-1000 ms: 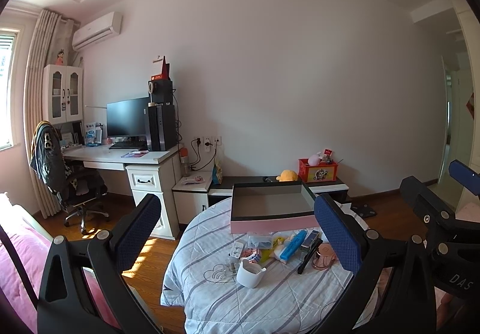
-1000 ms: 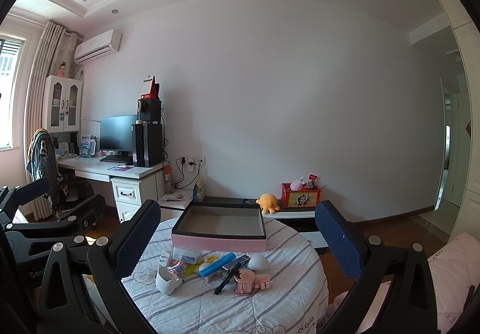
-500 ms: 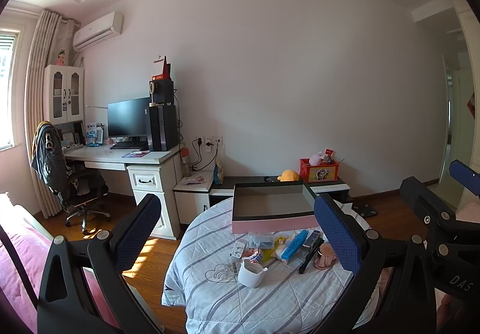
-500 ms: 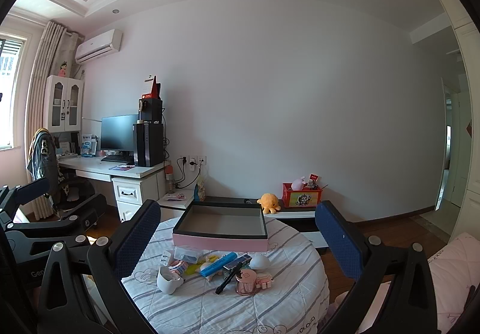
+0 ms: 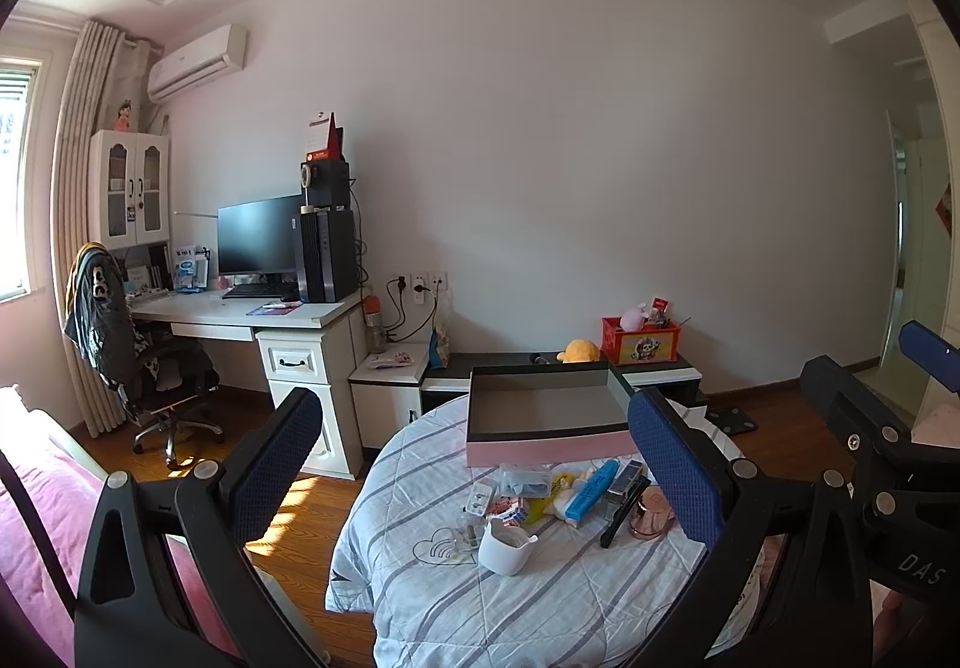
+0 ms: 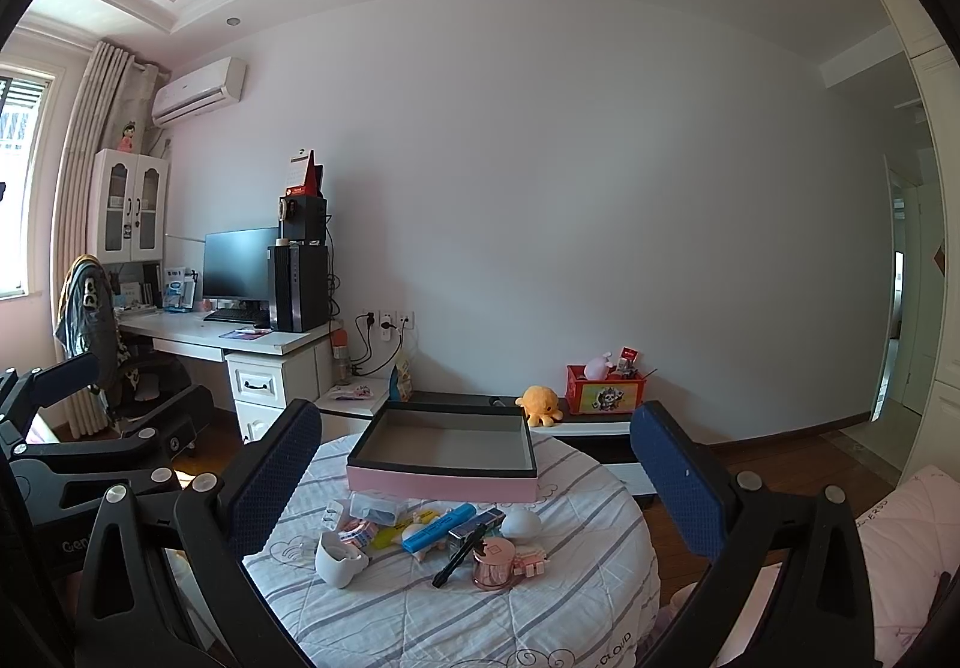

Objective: Organize rigid objects

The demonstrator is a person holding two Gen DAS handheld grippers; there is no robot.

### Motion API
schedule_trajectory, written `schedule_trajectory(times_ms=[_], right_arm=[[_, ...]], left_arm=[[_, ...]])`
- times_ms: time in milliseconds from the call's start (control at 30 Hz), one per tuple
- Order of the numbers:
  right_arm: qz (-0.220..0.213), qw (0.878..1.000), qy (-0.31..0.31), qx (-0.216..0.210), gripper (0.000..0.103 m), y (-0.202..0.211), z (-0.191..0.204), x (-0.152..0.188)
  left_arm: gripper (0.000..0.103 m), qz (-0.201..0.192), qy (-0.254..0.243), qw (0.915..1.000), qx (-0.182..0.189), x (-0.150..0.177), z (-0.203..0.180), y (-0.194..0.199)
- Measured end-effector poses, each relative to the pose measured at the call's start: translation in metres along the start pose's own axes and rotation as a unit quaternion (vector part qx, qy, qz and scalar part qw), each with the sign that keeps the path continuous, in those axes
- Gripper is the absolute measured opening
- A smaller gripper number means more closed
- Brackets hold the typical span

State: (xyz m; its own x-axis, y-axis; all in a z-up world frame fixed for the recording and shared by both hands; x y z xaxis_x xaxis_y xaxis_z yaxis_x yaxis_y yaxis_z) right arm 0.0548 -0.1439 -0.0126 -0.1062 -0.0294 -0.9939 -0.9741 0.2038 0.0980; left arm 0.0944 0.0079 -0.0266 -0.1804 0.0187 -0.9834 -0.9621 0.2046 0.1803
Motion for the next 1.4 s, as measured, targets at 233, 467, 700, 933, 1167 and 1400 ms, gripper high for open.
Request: schedule_trajectory(times_ms=[233, 467, 700, 933, 1167, 1400], right_arm=[[0.000, 1.000, 0.000, 0.000, 0.103, -0.001, -0.001, 0.000], [0.001, 1.000, 0.001, -0.003, 0.103, 0.000, 0.001, -0.002], [0.001, 1.000, 0.001, -0.003, 0.103, 0.000, 0.001, -0.002], [0.003, 1.000, 0.001, -0.003, 0.103, -0.001, 0.002, -0.001], [0.011, 1.000, -0.003, -0.006, 0.103, -0.012, 0.000, 0.001], [0.026, 1.000, -0.006, -0.013, 0.103, -0.030, 0.002, 0.012]], left_arm=[[0.103, 0.000, -0.001, 1.0000, -0.001, -0.001, 0.000, 0.000], [0.103, 0.000, -0.001, 1.0000, 0.000, -0.002, -0.001, 0.000], [0.103, 0.001, -0.001, 1.0000, 0.000, -0.001, 0.000, 0.000], [0.103, 0.000, -0.001, 1.0000, 0.001, 0.000, 0.000, 0.000], [0.103, 0.007, -0.001, 1.0000, 0.001, -0.003, 0.006, -0.004], [0.103, 0.025, 0.001, 0.9997, 0.005, 0.008, 0.007, -0.029]])
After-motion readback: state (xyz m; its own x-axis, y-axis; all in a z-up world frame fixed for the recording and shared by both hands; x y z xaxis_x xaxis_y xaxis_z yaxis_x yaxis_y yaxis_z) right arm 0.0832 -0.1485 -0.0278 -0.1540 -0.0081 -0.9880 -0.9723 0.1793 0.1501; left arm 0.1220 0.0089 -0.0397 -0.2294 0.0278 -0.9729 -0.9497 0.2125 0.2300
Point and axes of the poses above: each gripper's, at about its wrist camera, not at the fingertips, and y roughly against the way its jaws point, z to its left, x to its underside, the point moved 9 cm from there along -y, roughly the way its jaws point, and after that the axes turned 13 degrees about x, right-handed, at the moved point
